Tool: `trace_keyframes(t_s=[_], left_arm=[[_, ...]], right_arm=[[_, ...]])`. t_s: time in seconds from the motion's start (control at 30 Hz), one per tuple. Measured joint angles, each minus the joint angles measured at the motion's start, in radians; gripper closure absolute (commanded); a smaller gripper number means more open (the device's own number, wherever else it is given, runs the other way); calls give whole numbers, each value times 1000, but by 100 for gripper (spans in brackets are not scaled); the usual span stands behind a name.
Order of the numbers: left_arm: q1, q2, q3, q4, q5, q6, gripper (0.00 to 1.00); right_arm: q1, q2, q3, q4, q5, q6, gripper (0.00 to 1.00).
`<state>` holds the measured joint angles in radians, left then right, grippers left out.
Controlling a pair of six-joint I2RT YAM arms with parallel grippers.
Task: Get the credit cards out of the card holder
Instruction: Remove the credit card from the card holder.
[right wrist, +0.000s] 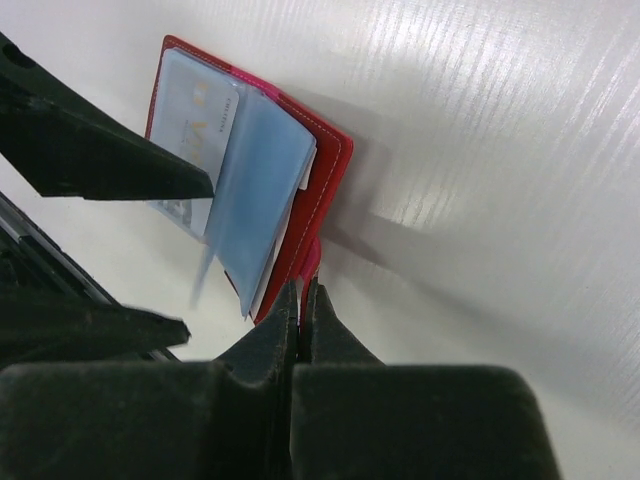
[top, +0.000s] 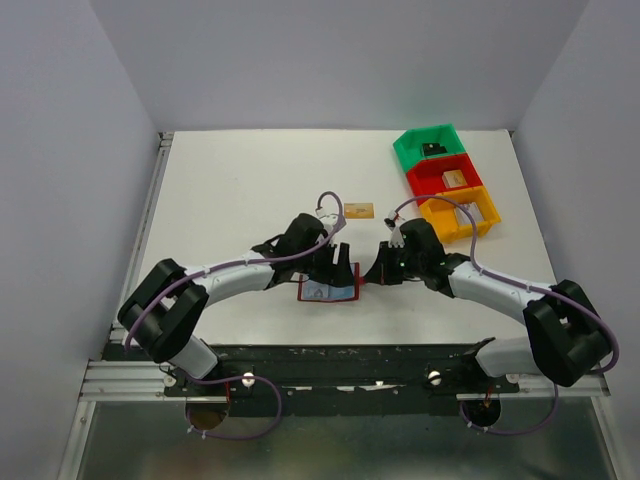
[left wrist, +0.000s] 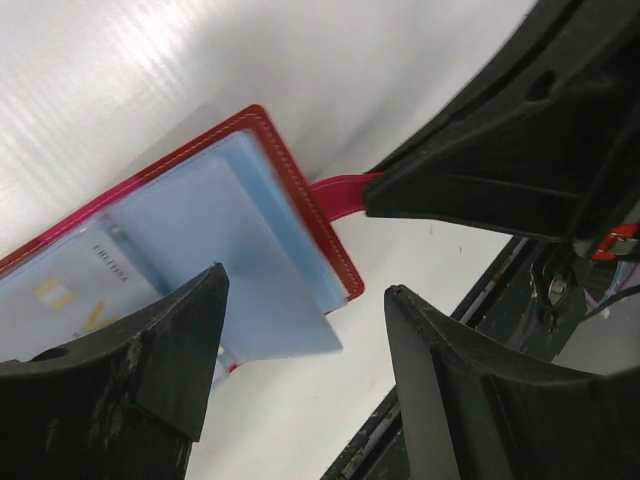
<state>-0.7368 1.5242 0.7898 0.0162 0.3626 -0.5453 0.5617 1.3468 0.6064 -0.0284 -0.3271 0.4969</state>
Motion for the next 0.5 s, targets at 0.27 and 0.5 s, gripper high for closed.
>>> trace_keyframes(t_s=[0.27, 0.5], left_arm=[[-106, 65, 137, -61, 6, 90, 23], [-68, -83, 0, -61, -119, 61, 25]], right_arm=[[0, 8, -3, 2, 0, 0, 100], [-1, 16, -3, -1, 10, -1, 100]])
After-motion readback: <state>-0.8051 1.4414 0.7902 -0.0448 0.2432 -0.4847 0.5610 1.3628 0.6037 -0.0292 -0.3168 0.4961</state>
